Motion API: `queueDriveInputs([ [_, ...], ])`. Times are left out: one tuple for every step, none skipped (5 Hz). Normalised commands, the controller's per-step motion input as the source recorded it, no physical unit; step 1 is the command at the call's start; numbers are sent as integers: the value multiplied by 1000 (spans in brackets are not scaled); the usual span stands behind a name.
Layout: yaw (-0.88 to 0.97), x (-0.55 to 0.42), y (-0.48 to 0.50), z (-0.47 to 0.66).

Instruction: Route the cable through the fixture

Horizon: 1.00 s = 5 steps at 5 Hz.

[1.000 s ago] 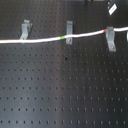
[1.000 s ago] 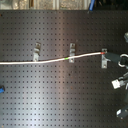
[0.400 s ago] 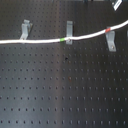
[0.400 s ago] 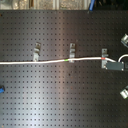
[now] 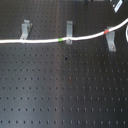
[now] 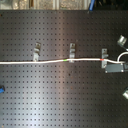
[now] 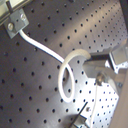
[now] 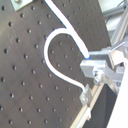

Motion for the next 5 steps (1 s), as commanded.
queueDriveInputs([
  [0,-518,-721,14],
  [0,-561,-655,18],
  [86,-612,-286,28],
  [463,-152,305,68],
  [826,-74,151,75],
])
